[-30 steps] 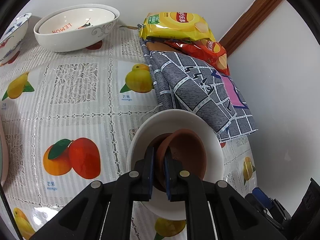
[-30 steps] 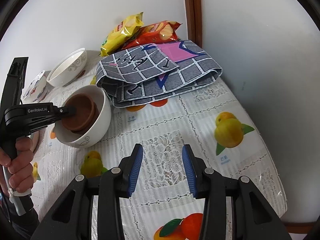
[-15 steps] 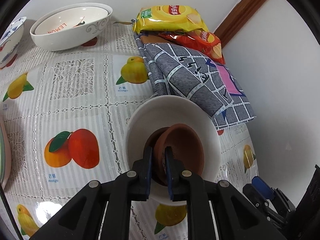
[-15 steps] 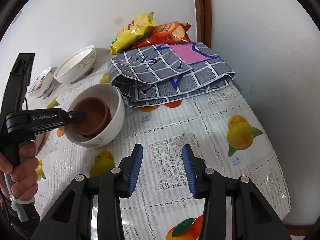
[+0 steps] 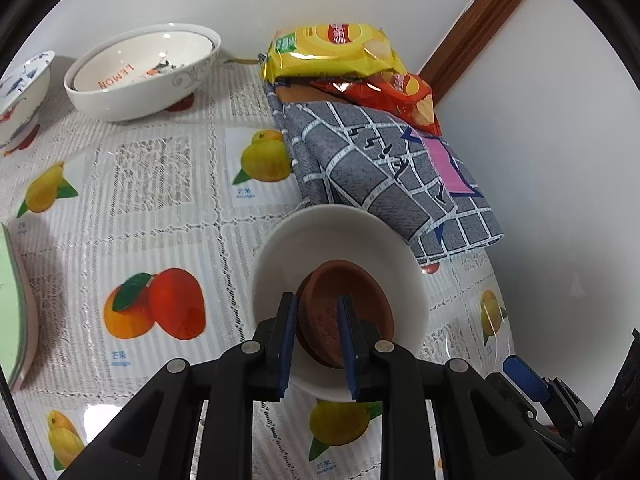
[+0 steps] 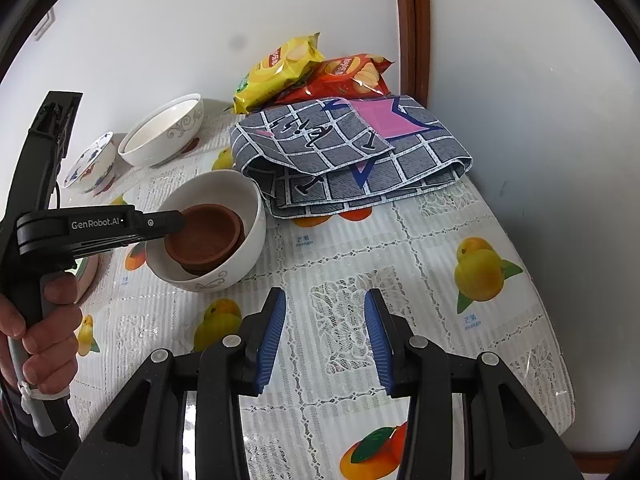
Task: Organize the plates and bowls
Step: 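Open the left gripper to release the terracotta bowl, then close both grippers on the rim of the white bowl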
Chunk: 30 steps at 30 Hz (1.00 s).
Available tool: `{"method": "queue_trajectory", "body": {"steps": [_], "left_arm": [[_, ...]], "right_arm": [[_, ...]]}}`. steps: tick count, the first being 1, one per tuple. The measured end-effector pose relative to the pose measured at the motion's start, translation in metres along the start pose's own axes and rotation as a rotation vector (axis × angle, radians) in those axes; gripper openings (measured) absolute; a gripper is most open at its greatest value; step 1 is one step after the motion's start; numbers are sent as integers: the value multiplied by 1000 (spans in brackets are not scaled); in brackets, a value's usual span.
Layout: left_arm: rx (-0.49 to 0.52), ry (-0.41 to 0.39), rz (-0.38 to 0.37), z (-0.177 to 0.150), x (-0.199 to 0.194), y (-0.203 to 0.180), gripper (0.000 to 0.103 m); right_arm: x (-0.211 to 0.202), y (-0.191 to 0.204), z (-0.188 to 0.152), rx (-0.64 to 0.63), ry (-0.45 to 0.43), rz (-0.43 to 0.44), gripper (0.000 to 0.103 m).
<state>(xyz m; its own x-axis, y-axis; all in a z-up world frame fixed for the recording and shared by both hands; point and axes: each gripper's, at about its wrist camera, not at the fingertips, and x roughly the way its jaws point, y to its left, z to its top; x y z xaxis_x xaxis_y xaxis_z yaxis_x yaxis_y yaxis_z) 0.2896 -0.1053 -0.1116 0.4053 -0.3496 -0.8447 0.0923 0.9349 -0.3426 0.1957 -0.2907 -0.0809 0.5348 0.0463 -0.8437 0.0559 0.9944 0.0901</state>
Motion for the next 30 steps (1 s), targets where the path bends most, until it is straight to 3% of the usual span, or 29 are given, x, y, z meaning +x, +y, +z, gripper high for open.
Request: {"method": "queue_trajectory", "body": {"steps": [4, 8, 21, 25, 30], "left_arm": [[8, -30, 21, 4, -12, 2, 20], [30, -52, 87, 8, -21, 5, 20], [44, 4, 130, 10, -4, 15, 20], [54, 18, 134, 11, 4, 15, 20], [62, 33, 139, 11, 15, 14, 20]], "right_arm": [[0, 3, 5, -4, -6, 5, 42], [7, 5, 16, 5, -14, 19, 42], [51, 34, 49, 20, 27, 99, 42], [70, 35, 51, 28, 64, 77, 42], [84, 35, 53, 28, 97, 59, 34]]}}
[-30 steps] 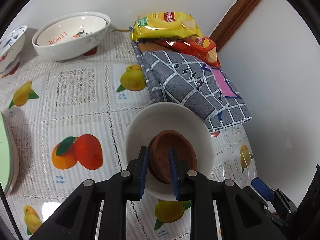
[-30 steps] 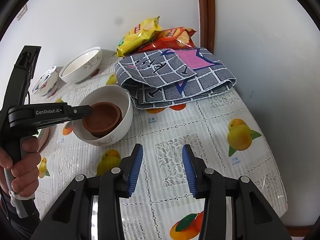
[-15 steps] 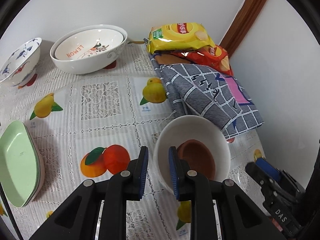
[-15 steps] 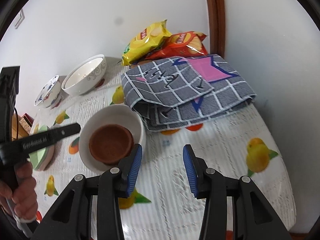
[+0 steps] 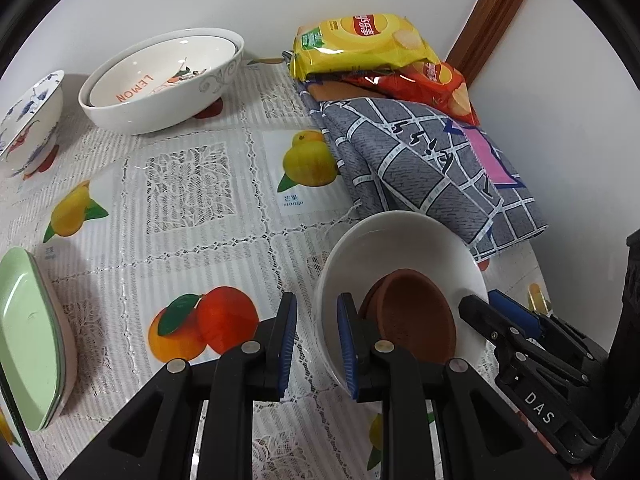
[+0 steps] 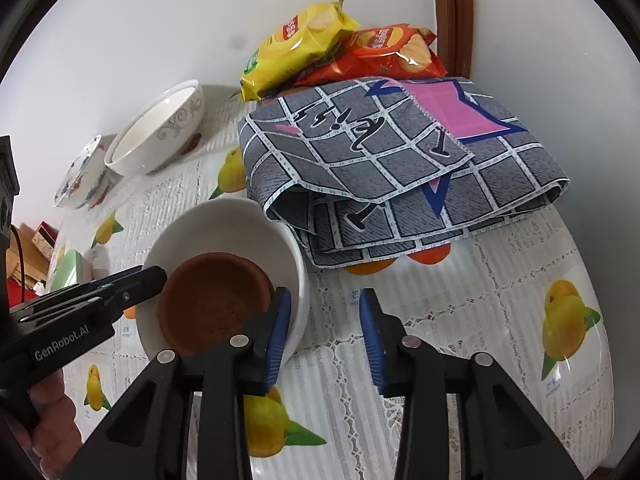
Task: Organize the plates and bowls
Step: 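Close both grippers on the rim of the white bowl, then carry the white bowl with both grippers onto the pale-green plate and lower it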
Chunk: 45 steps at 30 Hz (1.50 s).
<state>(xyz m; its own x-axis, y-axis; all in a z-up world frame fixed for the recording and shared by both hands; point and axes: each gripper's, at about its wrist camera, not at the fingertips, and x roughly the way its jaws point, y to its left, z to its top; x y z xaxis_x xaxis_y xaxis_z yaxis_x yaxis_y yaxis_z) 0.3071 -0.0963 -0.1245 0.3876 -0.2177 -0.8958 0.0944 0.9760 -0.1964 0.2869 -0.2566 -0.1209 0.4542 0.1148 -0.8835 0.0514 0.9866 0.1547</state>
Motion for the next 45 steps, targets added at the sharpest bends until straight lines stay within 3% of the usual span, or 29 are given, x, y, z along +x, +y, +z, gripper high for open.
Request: {"method": "queue_trajectory", "body": {"steps": [9, 18, 27, 33, 45], "left_arm": [[6, 17, 44, 2, 16, 1, 20], [19, 26, 55, 3, 23, 0, 21], [14, 24, 48, 2, 27, 1, 21], [5, 33, 15, 1, 28, 5, 22], [27, 48, 16, 1, 29, 3, 22]], "right_arm": [[12, 8, 3, -33, 28, -34, 30], [20, 7, 6, -26, 45, -69, 41], [24, 0, 7, -14, 48, -45, 49], [24, -5, 4, -12, 17, -73, 63], [20, -8, -5, 10, -68, -32, 58]]}}
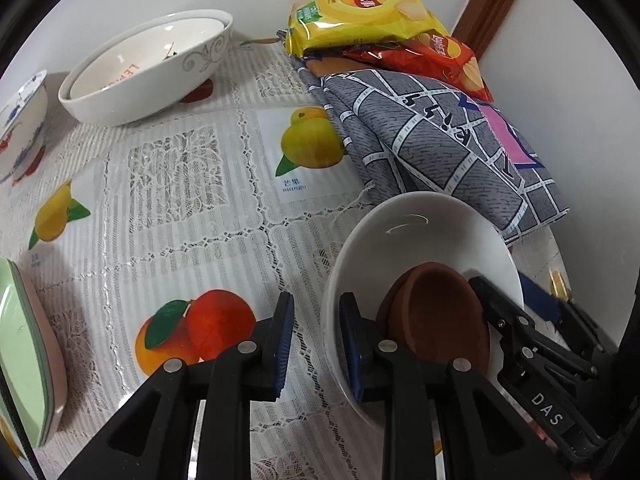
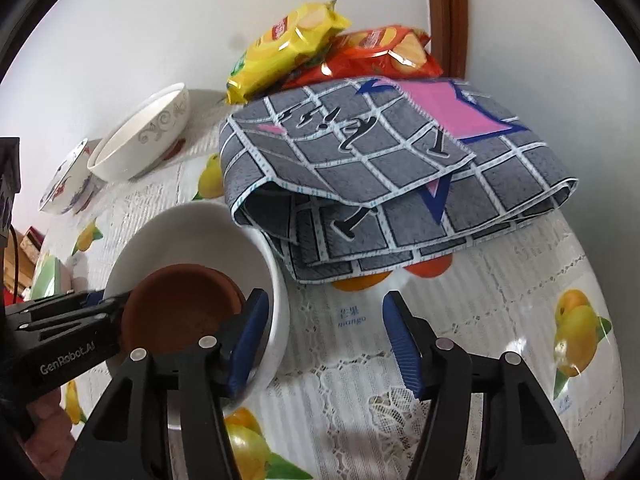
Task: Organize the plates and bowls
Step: 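Carry the white bowl with both grippers onto the pale-green plate and lower it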
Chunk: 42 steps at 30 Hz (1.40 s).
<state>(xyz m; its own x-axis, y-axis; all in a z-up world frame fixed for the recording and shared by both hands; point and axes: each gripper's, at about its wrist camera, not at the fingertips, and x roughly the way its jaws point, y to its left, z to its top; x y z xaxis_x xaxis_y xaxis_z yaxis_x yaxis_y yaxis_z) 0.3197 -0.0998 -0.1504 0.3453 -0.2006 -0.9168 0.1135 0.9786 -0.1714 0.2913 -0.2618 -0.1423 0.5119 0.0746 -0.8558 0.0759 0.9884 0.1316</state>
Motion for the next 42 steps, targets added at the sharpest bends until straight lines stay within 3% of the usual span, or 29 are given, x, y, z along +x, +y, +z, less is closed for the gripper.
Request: {"method": "queue_trajectory", "body": {"steps": [6, 7, 8, 9, 12, 16, 19, 42], "left_arm": [[-27, -2, -8, -2, 0, 0, 20], [-28, -1, -13, -3, 0, 0, 19], [-32, -2, -25, -3, 0, 0, 12], [-34, -2, -47, -4, 0, -1, 12], [-16, -15, -33, -6, -1, -5, 12], [-25, -17, -30, -9, -2, -4, 11], [-22, -9, -26, -12, -4, -2, 10], [-76, -63, 15, -29, -67, 43, 8]], "right_arm": [[6, -2, 6, 41, 81, 19, 54], [8, -3, 7, 51, 96, 35, 44], [9, -4, 8, 62, 110, 64, 40], [9, -5, 8, 74, 121, 90, 37], [7, 4, 5, 59, 106, 125, 11], [2, 18, 1, 30, 57, 40, 9], [0, 21, 1, 42, 63, 28, 8], [-42, 71, -6, 30, 42, 88, 7]]}}
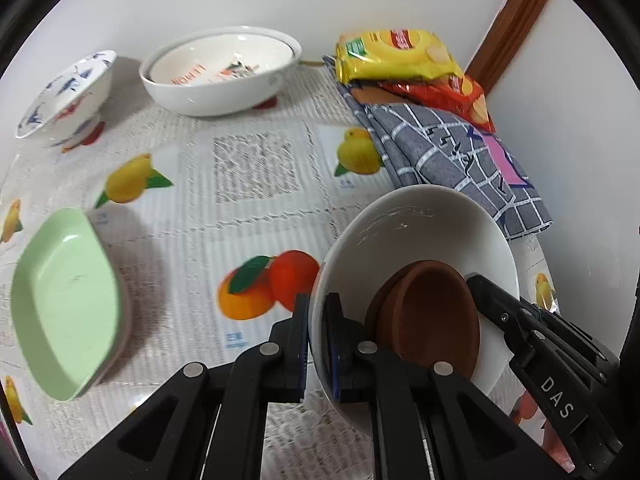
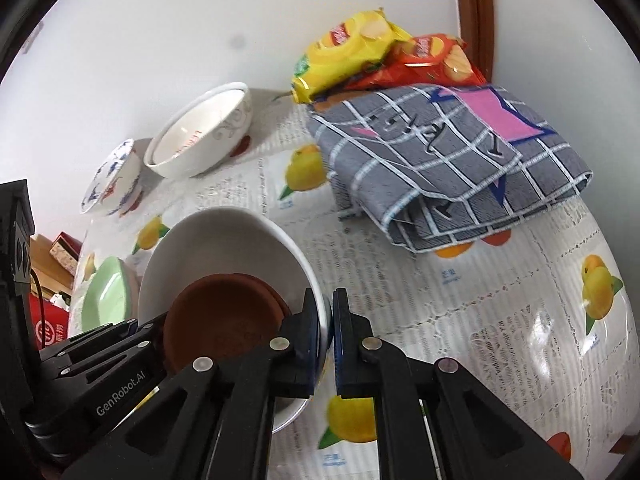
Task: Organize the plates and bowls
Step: 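Carry the white bowl with both grippers onto the pale-green plate and lower it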
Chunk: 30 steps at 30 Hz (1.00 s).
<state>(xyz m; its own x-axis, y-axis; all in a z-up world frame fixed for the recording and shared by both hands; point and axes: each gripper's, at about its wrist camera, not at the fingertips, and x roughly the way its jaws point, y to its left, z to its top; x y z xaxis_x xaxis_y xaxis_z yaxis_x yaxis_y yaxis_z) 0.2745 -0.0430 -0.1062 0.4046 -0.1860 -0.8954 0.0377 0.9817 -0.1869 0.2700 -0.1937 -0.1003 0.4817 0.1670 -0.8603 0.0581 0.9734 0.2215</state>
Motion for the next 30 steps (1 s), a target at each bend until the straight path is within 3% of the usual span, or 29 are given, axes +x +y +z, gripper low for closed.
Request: {"method": "queue_trajectory", "body": {"steps": [14, 30], "left_arm": [[-45, -54, 25, 3, -43, 41, 8], [-121, -66, 32, -2, -61, 92, 8]], "right_arm": [[-19, 50, 2, -42, -36, 58, 7], [-16, 101, -4, -106, -28, 86, 7]]}}
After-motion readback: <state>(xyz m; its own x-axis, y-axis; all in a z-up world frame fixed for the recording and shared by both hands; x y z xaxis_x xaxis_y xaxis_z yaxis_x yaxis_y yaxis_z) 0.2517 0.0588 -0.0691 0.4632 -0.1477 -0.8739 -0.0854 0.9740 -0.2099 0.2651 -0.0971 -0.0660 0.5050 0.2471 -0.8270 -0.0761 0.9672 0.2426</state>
